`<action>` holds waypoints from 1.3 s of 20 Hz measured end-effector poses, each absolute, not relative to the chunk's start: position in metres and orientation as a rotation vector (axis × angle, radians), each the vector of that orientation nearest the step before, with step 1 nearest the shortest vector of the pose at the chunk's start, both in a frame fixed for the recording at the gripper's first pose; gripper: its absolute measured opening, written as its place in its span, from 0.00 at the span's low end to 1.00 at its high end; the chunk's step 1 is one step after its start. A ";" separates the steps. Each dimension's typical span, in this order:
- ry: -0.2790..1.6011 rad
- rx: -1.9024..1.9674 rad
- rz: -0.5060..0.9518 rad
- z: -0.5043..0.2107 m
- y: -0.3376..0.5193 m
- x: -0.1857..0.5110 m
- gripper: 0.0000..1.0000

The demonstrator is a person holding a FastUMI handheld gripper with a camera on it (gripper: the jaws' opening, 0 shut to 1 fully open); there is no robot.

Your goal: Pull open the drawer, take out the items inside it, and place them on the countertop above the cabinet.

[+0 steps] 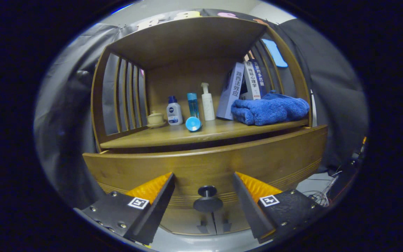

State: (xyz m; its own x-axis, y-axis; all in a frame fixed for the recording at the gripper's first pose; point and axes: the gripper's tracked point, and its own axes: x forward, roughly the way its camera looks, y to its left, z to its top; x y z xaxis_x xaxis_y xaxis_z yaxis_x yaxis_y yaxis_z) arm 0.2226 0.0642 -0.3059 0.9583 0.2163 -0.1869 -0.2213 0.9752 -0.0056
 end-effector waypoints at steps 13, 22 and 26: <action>0.190 -0.035 0.251 -0.290 0.063 0.263 0.99; 0.183 -0.109 0.220 -0.285 0.059 0.269 0.99; 0.152 -0.123 0.212 -0.285 0.061 0.270 0.99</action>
State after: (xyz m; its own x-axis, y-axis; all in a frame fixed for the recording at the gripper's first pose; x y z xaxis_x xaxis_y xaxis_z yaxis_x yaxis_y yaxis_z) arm 0.2705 0.0606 -0.2855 0.9662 0.1996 -0.1629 -0.2181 0.9702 -0.1054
